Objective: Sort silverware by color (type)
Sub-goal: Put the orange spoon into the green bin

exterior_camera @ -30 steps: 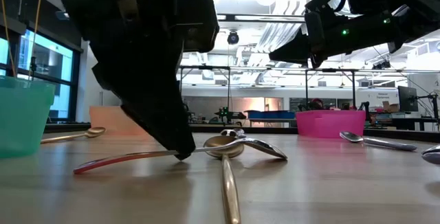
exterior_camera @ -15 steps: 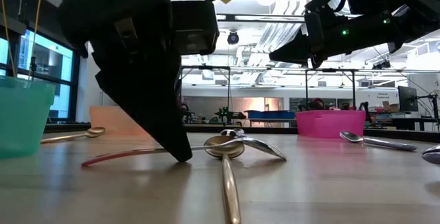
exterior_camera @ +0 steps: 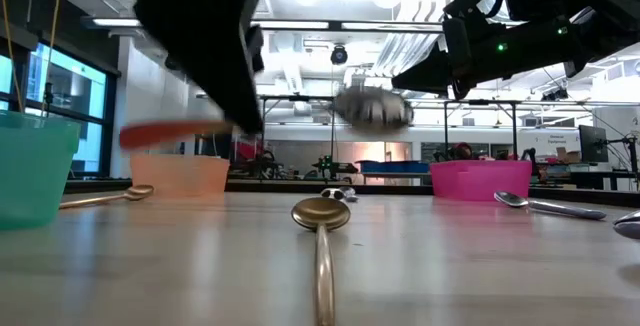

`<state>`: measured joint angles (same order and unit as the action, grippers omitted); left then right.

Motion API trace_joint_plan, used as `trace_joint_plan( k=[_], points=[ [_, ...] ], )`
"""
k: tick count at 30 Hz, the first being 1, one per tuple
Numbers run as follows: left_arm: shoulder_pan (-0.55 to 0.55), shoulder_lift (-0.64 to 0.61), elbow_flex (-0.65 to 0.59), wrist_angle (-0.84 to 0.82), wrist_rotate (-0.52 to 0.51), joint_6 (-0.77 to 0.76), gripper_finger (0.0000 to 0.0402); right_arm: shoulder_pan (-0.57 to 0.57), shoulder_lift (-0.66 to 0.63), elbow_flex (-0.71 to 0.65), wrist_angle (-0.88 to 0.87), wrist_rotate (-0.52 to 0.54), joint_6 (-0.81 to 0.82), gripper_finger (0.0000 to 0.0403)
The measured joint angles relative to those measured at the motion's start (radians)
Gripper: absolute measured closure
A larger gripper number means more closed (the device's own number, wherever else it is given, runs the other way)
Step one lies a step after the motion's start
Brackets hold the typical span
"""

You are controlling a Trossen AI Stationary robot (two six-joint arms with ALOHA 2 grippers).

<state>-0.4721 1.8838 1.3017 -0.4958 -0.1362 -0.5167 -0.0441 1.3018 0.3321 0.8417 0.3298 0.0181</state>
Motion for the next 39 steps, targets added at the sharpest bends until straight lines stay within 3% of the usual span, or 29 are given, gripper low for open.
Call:
trace_joint_plan(
  k=[4,9,17,22,26,31,39],
  points=[
    [-0.006,-0.075,0.025,-0.063,-0.011,-0.024,0.0401,0.000,0.000,0.000,-0.003,0.000,0.000,0.0402],
    [-0.056,-0.197,0.023,-0.242,0.005,-0.196,0.0401,0.000,0.000,0.000,-0.006,0.000,0.000,0.0402],
    [-0.267,-0.370,-0.002,-0.440,-0.031,-0.758,0.0401,0.000,0.000,0.000,-0.010,-0.001,0.000,0.0402],
    [-0.429,-0.374,-0.082,-0.444,-0.119,-1.108,0.0401,-0.002,0.000,0.000,-0.006,-0.001,-0.025,0.0402],
    [-0.496,-0.361,-0.159,-0.443,-0.219,-1.279,0.0401,-0.003,0.000,0.000,0.002,-0.002,-0.028,0.0402],
    [-0.523,-0.363,-0.227,-0.431,-0.219,-1.362,0.0402,-0.003,0.000,0.000,0.002,-0.006,-0.029,0.0402],
    [-0.527,-0.357,-0.275,-0.420,-0.186,-1.314,0.0401,-0.004,0.000,0.000,0.002,-0.006,-0.044,0.0402]
  ],
)
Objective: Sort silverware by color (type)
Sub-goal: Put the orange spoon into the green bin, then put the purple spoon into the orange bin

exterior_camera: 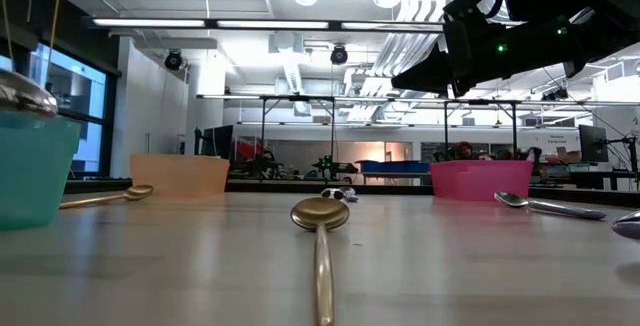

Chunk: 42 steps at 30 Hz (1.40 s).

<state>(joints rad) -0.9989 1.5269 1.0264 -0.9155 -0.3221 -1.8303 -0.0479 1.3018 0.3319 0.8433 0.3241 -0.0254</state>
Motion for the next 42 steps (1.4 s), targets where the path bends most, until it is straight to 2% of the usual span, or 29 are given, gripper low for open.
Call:
trace_joint_plan(
  k=[8,17,21,25,29,33,37,42],
  points=[
    [0.003,0.000,-0.038,0.007,0.066,0.075,0.0382,-0.047,0.000,0.002,0.008,-0.029,-0.015,0.0402],
    [0.011,-0.004,0.036,-0.057,0.066,0.284,0.0348,-0.063,0.000,0.040,-0.043,-0.059,0.005,0.0402],
    [0.040,-0.028,0.048,-0.023,0.024,0.454,0.0352,-0.063,0.000,0.069,-0.116,-0.060,0.025,0.0402],
    [0.126,-0.055,0.048,0.041,-0.031,0.708,0.0389,-0.060,0.000,0.140,-0.272,-0.060,0.027,0.0402],
    [0.269,-0.100,-0.002,0.229,0.008,1.011,0.0398,-0.029,0.000,0.232,-0.504,-0.079,0.045,0.0402],
    [0.444,-0.142,-0.144,0.608,0.190,1.280,0.0401,0.029,0.000,0.302,-0.728,-0.091,0.059,0.0402],
    [0.611,-0.144,-0.274,0.887,0.382,1.437,0.0401,0.103,0.000,0.356,-0.923,-0.116,0.117,0.0402],
    [0.775,-0.139,-0.355,1.027,0.467,1.582,0.0401,0.213,0.000,0.422,-1.173,-0.127,0.253,0.0402]
  ],
)
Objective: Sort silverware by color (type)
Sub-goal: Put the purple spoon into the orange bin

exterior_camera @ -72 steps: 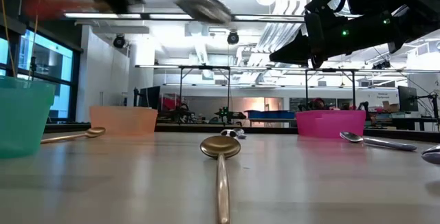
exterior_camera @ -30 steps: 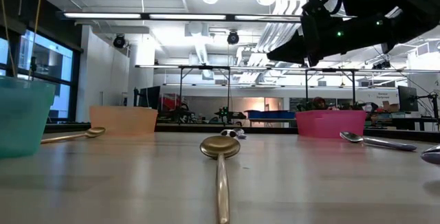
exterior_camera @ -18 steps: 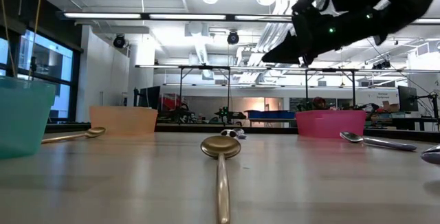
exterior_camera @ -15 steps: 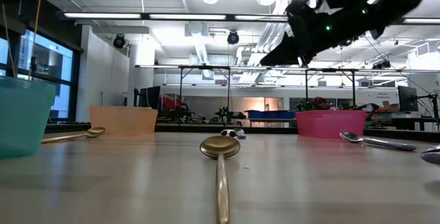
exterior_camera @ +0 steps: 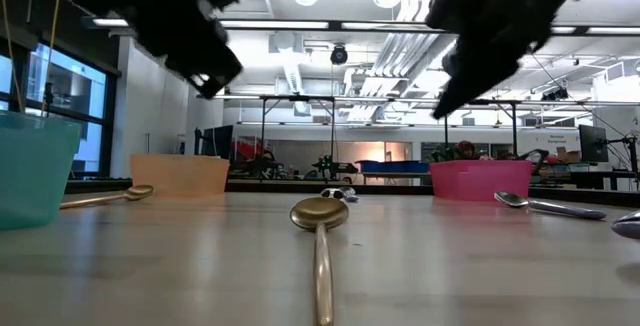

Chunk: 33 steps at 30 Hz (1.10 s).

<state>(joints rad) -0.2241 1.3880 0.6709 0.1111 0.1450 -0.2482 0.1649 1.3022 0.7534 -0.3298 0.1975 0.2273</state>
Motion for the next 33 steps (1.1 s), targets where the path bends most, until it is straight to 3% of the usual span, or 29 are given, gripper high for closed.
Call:
trace_joint_plan(
  k=[5,10,15,26,33],
  points=[
    [0.127,0.000,-0.033,0.109,0.019,0.086,0.0401,0.113,0.006,0.054,-0.185,0.000,0.188,0.0381],
    [0.216,-0.001,-0.088,0.253,0.106,0.095,0.0401,0.233,0.052,0.088,-0.284,-0.039,0.344,0.0321],
    [0.261,0.000,-0.168,0.356,0.098,0.092,0.0401,0.346,0.154,0.148,-0.333,-0.114,0.402,0.0278],
    [0.268,0.000,-0.275,0.495,-0.008,0.015,0.0401,0.471,0.449,0.372,-0.479,-0.198,0.403,0.0272],
    [0.268,0.000,-0.277,0.501,-0.009,0.015,0.0401,0.475,0.561,0.396,-0.477,-0.191,0.404,0.0272]
  ],
)
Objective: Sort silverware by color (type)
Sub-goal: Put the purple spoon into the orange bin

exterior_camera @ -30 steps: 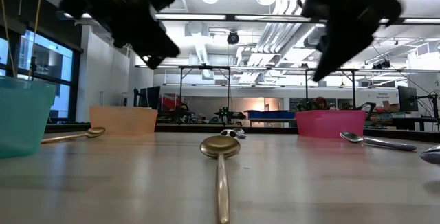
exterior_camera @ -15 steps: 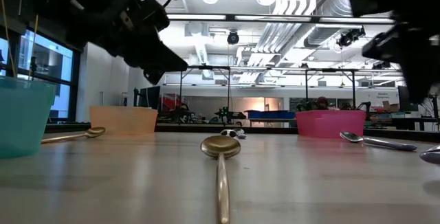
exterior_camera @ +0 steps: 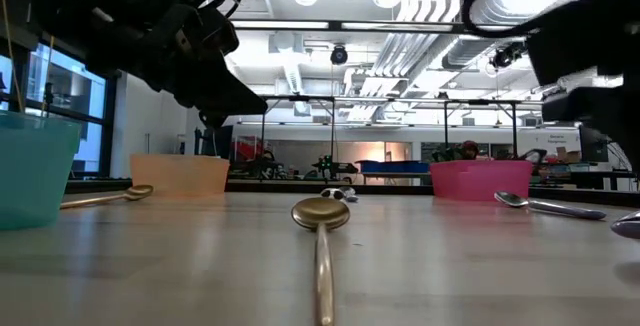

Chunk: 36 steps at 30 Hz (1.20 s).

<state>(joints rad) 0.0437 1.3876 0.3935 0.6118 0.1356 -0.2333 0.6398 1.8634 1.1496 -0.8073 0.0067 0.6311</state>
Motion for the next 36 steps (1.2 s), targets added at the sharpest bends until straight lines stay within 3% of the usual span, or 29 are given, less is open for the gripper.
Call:
trace_joint_plan(
  k=[5,12,16,20,26,30,36],
  points=[
    [0.000,0.000,0.000,0.000,-0.008,0.000,0.0401,-0.013,0.024,0.006,0.004,-0.005,-0.007,0.0292],
    [0.000,0.000,0.000,0.005,-0.021,0.001,0.0401,-0.035,0.026,0.016,-0.003,-0.023,-0.065,0.0388],
    [0.000,0.000,0.000,0.032,-0.039,0.001,0.0401,-0.054,0.026,0.054,-0.009,-0.030,-0.102,0.0376],
    [0.000,0.000,0.000,0.051,-0.052,0.001,0.0401,-0.082,-0.033,0.100,-0.037,-0.020,-0.149,0.0390],
    [-0.001,0.000,0.000,0.070,-0.040,0.033,0.0397,-0.144,-0.195,0.099,-0.006,0.213,-0.252,0.0395],
    [-0.008,0.000,0.000,0.126,-0.039,0.055,0.0372,-0.221,-0.299,-0.012,0.302,0.334,-0.420,0.0403],
    [-0.060,0.000,0.000,0.200,-0.060,0.100,0.0308,-0.384,-0.353,-0.249,0.923,0.288,-0.609,0.0403]
  ],
)
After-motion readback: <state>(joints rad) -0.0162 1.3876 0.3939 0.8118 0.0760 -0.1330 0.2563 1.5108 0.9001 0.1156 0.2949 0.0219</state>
